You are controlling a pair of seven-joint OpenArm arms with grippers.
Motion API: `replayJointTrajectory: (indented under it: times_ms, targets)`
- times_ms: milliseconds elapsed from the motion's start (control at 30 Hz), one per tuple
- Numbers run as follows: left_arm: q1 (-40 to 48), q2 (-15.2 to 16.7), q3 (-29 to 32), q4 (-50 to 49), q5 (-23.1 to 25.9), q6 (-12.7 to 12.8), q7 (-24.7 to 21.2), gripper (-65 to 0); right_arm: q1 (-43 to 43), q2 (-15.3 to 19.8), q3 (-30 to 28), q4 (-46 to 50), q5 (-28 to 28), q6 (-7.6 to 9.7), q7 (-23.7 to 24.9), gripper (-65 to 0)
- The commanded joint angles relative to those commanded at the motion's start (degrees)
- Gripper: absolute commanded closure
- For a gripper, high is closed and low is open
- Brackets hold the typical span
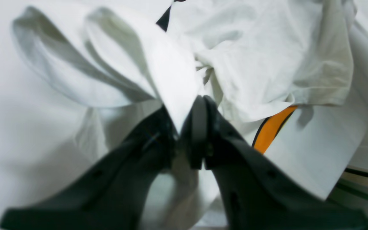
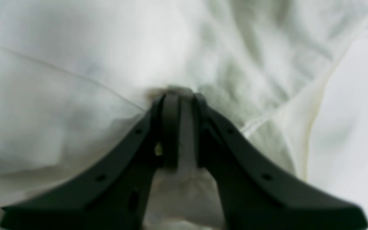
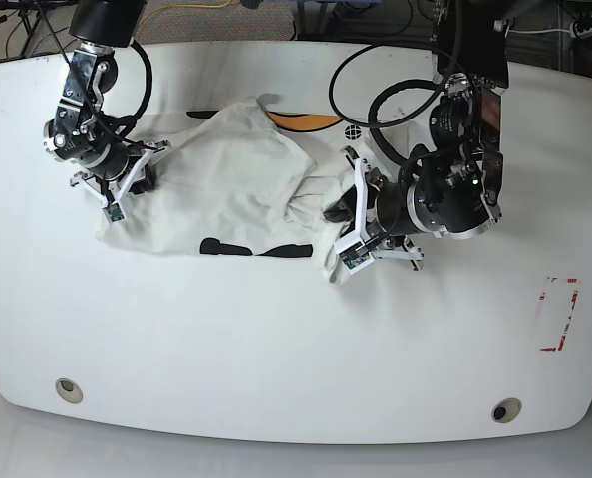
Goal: Layout the t-shirt on the table in an organized manner, then fold the t-shirt properly
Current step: 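Fold the end held by the left gripper toward the right gripper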
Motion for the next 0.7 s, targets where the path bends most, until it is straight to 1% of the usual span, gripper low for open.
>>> replayJointTrajectory:
  times_ms: [67, 100, 167, 233, 300, 433, 567, 600, 700]
  targets:
    - [0.0, 1.4, 0.4, 0.1, 0.0, 0.0, 0.9, -30.3, 0.0, 0.0, 0.0, 0.0, 0.0, 0.00, 0.0, -8.1]
    - [-0.1, 2.2, 0.9, 0.1, 0.0, 0.0, 2.3, -33.6, 0.0, 0.0, 0.0, 0.0, 0.0, 0.00, 0.0, -8.1]
    - [-0.4, 3.3, 1.6, 0.3, -0.1, 0.0, 2.3, -36.7, 0.0, 0.1, 0.0, 0.0, 0.0, 0.00, 0.0, -8.1]
    - [-0.9, 3.6, 2.5, 0.4, -1.0, 0.0, 2.3, -36.9, 0.0, 0.1, -0.2, 0.0, 0.0, 0.00, 0.0, -8.1]
    - [-1.8, 2.9, 3.1, 0.4, -3.8, 0.0, 2.3, -36.9, 0.0, 0.0, -0.3, 0.0, 0.0, 0.00, 0.0, -8.1]
    - [-3.3, 0.6, 0.6, 0.2, -9.1, 0.0, 2.3, -36.9, 0.2, 0.0, -0.3, 0.0, 0.0, 0.00, 0.0, -8.1]
    - [-3.5, -1.2, -4.2, 0.0, -9.4, 0.0, 2.3, -36.9, 0.2, 0.0, -0.3, 0.0, 0.0, 0.00, 0.0, -8.1]
    - [-3.3, -1.9, -6.2, -0.3, -8.9, 0.0, 2.3, -36.8, 0.2, 0.0, -0.3, 0.0, 0.0, 0.00, 0.0, -8.1]
    - [-3.3, -3.3, -8.1, -1.9, -7.2, 0.0, 2.3, -36.7, 0.2, 0.0, -0.3, 0.0, 0.0, 0.00, 0.0, -8.1]
